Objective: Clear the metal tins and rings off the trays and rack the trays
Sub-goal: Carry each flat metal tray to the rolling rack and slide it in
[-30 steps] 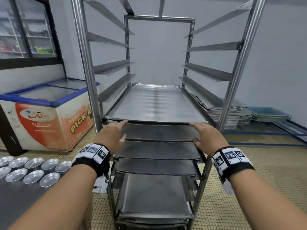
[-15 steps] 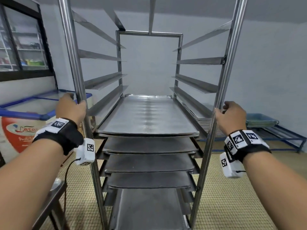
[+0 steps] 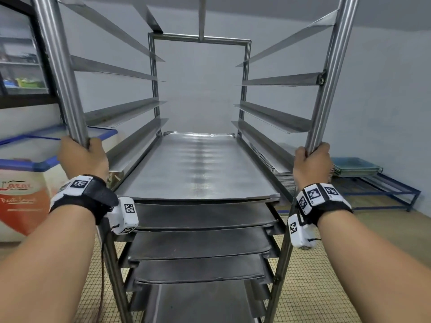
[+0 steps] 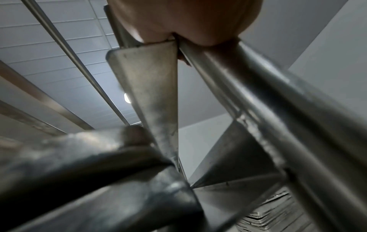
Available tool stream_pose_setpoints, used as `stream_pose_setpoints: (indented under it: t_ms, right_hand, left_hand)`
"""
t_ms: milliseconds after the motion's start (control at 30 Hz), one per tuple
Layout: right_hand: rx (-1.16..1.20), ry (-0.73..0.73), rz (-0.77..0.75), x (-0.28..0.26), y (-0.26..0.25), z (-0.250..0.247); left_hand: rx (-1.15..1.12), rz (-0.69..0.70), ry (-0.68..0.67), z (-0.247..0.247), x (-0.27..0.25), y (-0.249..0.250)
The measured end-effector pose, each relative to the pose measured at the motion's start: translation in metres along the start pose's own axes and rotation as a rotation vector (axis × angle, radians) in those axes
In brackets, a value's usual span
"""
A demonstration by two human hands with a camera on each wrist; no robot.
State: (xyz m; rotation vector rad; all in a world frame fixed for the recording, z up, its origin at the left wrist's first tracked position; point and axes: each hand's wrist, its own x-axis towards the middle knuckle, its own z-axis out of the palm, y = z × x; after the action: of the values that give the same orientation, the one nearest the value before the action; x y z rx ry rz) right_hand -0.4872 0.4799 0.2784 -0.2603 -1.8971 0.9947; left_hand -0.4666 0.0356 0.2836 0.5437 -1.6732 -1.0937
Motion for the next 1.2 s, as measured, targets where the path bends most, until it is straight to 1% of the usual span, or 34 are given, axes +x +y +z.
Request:
stream_pose_setpoints:
  t_ms: [133, 267, 367, 433, 567, 667, 767, 867, 1000, 1100, 1200]
  right_hand:
    - [0.053, 0.098, -0.005, 0.002, 0.010, 0.016]
    - [0.050, 0.212, -0.015, 0.008, 0.019, 0.031]
    - [0.040, 0.239, 0.002, 0.011, 0.021, 0.040]
    - [0.034, 0.249, 0.007, 0.014, 0.023, 0.046]
    - [-0.001, 0.256, 0.002, 0.024, 0.026, 0.062]
    - [-0.001, 0.253, 0.010, 0.034, 0.030, 0.074]
    - [0.015, 0.265, -0.005, 0.048, 0.040, 0.088]
    - [0.010, 0.268, -0.012, 0.062, 0.048, 0.102]
    - [0.018, 0.273, 0.001, 0.080, 0.058, 0.120]
    - [0.024, 0.275, 0.001, 0.095, 0.067, 0.133]
    - [0.026, 0.261, -0.001, 0.111, 0.076, 0.146]
  left_hand:
    - [-0.007, 0.075, 0.082, 0.014, 0.007, -0.019]
    - [0.025, 0.130, 0.179, 0.028, 0.018, -0.036]
    - [0.157, 0.077, 0.181, 0.041, 0.030, -0.051]
    - [0.180, 0.062, 0.164, 0.050, 0.035, -0.052]
    - [0.155, 0.077, 0.175, 0.069, 0.041, -0.053]
    - [0.161, 0.127, 0.174, 0.085, 0.045, -0.053]
    - [0.067, 0.156, 0.179, 0.105, 0.047, -0.050]
    - [0.020, 0.188, 0.185, 0.125, 0.047, -0.046]
    - [0.019, 0.206, 0.158, 0.152, 0.043, -0.039]
    - [0.026, 0.189, 0.121, 0.172, 0.041, -0.035]
    - [0.035, 0.184, 0.130, 0.194, 0.044, -0.035]
